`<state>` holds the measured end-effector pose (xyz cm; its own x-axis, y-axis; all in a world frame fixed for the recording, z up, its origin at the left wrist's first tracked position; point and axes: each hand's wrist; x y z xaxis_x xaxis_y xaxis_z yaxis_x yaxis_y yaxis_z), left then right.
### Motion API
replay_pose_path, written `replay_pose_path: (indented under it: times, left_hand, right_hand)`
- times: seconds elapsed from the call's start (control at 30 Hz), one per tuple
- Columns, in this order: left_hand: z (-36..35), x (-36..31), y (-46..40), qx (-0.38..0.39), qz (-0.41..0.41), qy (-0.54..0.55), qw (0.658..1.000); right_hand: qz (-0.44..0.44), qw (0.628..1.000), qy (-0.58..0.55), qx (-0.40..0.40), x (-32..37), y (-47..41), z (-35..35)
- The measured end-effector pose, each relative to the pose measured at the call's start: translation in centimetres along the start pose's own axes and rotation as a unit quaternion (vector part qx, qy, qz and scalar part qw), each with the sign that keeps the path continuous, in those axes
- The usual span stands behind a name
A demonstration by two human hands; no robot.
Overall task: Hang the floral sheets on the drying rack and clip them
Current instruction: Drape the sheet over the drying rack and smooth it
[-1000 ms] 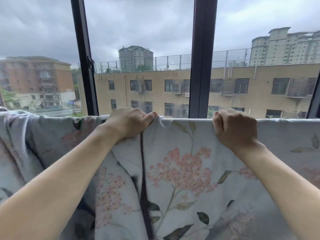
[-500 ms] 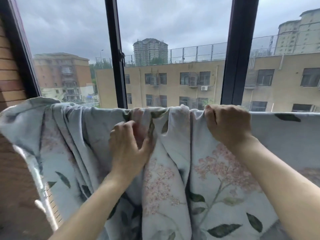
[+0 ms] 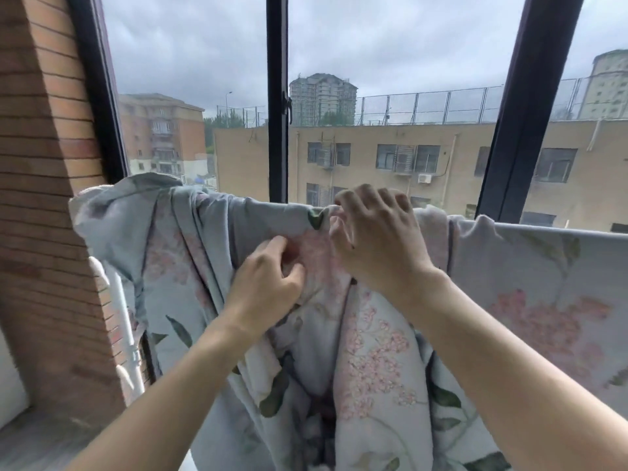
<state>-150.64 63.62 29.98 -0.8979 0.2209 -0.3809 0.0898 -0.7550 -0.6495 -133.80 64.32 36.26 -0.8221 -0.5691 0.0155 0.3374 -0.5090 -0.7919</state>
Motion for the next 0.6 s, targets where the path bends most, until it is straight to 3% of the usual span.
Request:
replay_pose_path:
  times: [0.13, 0.3, 0.37, 0.47, 0.6]
  left_hand:
    - [1.9, 4.7, -0.5, -0.074, -0.043, 0.003, 0.996]
    - [5.6, 10.7, -1.1, -0.114, -0.191, 0.009, 0.975]
    - [6.8, 14.3, -2.2, -0.147, -0.153, -0.016, 0.977]
    - [7.8, 19.2, -3.8, -0.128, -0.064, -0.030, 0.989]
    - [8.5, 23.7, -5.2, -0.125, -0.063, -0.114, 0.983]
  right_hand:
    - [-0.022, 1.000, 0.008, 0.019, 3.4, -0.4, -3.0]
    - [-0.050, 0.999, -0.004, 0.016, 8.7, -1.7, -6.1]
    - [-0.065, 0.997, -0.029, 0.010, 11.3, -1.9, -7.4]
    - [-0.067, 0.996, -0.054, -0.001, 14.9, -2.0, -9.5]
    - [-0.018, 0.996, -0.089, -0.002, 19.8, -2.6, -12.2]
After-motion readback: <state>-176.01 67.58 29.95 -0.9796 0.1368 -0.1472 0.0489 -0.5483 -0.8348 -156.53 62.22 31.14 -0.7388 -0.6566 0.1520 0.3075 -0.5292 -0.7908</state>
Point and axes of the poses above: each hand's wrist, its own y-axis away from the middle knuckle, its own z-axis out of the back of the hand, x = y × z, and after that the axes turned 13 degrees about -y, right-handed
